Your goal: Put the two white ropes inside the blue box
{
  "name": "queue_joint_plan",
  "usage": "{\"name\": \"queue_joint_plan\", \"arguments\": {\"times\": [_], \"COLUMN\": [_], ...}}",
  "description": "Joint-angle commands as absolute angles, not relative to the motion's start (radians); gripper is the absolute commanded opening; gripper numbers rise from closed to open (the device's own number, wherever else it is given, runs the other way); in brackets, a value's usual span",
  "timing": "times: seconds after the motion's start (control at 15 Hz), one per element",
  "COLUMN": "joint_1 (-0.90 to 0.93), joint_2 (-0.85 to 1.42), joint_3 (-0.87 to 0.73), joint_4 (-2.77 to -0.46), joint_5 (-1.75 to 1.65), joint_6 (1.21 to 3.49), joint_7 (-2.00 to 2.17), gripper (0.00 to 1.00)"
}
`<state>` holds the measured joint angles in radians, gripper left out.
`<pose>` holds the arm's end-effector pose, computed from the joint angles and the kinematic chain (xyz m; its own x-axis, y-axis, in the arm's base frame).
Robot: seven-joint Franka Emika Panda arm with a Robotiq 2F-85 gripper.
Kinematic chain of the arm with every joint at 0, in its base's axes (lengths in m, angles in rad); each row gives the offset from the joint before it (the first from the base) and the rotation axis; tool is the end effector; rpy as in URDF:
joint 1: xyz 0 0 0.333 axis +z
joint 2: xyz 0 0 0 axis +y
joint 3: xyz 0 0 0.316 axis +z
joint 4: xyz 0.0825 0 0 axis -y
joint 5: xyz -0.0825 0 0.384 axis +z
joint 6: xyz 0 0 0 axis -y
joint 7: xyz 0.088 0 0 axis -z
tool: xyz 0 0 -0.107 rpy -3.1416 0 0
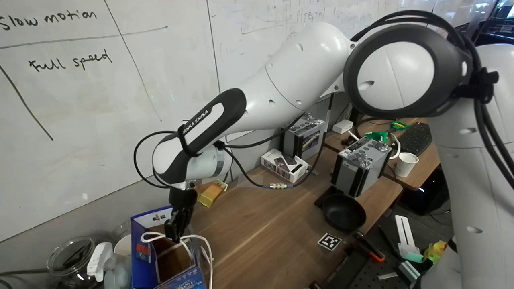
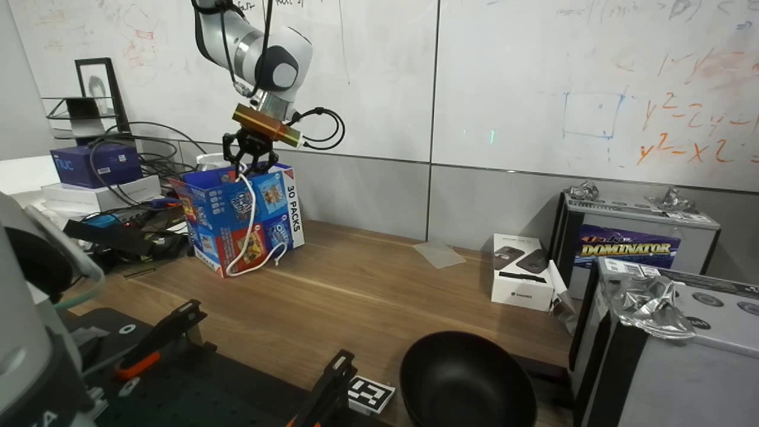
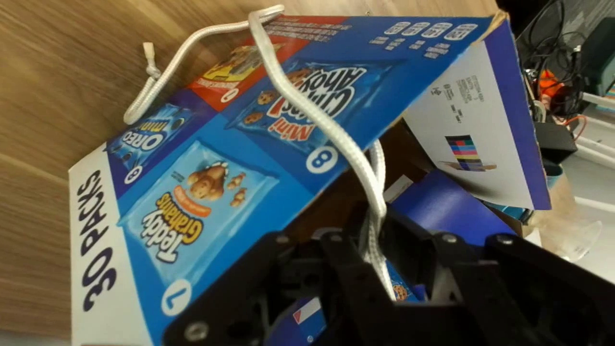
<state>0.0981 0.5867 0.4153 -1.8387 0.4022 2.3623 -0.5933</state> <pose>0.5682 0.3056 0.2329 0.7482 0.6439 0.1598 0.6345 -0.6241 -0.4560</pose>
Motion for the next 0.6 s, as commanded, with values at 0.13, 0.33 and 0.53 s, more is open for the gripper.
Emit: {"name": "queue_joint_plan", "arguments": {"times": [0.13,0.33,0.53], "joint_1": [0.096,0.099,0.102], "joint_2": [0.656,0.664,0.659], "joint_3": [0.430,0.420,0.409], "joint_4": [-1.744,-1.727,-1.731], "joint_5": [0.403,0.389,0.373], "joint_6": [2.311,2.279,2.261], "joint_7": [-0.614,-0.606,-0.598], "gripper": [0.03,0.45,0.68]}}
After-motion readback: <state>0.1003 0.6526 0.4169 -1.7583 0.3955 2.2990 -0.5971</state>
